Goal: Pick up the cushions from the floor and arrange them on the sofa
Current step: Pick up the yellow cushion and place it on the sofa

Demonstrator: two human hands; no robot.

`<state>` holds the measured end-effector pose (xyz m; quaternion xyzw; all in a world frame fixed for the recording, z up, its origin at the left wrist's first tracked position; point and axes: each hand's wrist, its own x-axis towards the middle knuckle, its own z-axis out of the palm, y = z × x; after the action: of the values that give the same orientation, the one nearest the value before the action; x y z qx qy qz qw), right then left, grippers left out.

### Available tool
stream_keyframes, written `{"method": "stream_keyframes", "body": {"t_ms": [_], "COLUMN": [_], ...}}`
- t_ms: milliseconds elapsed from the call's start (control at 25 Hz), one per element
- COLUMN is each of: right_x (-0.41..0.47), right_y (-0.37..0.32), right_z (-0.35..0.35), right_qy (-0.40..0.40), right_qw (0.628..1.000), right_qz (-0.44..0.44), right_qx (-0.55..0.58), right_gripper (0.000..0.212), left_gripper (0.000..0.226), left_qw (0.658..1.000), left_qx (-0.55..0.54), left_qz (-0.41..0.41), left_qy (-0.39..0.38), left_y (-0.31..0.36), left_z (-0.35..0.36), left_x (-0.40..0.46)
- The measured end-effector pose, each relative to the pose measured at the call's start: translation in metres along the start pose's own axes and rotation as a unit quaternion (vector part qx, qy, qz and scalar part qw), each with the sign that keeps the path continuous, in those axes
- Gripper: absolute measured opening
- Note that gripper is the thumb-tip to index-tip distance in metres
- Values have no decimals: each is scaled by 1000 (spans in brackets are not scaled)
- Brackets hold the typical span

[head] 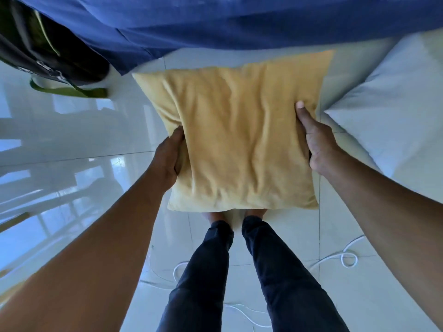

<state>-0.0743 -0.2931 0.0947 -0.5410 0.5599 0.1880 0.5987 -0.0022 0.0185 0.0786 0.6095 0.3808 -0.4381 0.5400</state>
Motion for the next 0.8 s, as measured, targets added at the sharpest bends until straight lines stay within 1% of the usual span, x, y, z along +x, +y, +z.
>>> {"method": "stream_keyframes", "body": {"t_ms": [40,120,160,320,520,680,800], "right_x": [-27,-80,-106,-200,-305,-347,-362], "right_y": [-16,-47,-63,-123,-204,-254,-294], "right_z": [-6,-17,-24,-52,-86,-96,-95], "right_qy": [0,-5,-8,-31,-59,-87,-101], "right_qw": [1000,999,999,994,979,964,954], "right_qz": [-11,-29,-40,-93,-175,-227,-259], "right_qx": [7,23,28,47,90,107,117], "right_gripper": [96,81,78,84,73,67,81], "left_gripper": [64,64,65,61,60,54,49], "left_qw": [1000,999,999,995,974,958,951], "left_qx": [-3,-6,-4,-10,-28,-42,-45], "left_qz": [10,32,44,100,224,284,305], "left_qy": [-1,-1,0,-5,-18,-23,-19], "left_y": [14,42,57,107,168,209,244], "left_z": [-1,-3,-3,-4,-2,-1,1], "left_x": [-31,-89,-119,-226,-347,-400,-425]}}
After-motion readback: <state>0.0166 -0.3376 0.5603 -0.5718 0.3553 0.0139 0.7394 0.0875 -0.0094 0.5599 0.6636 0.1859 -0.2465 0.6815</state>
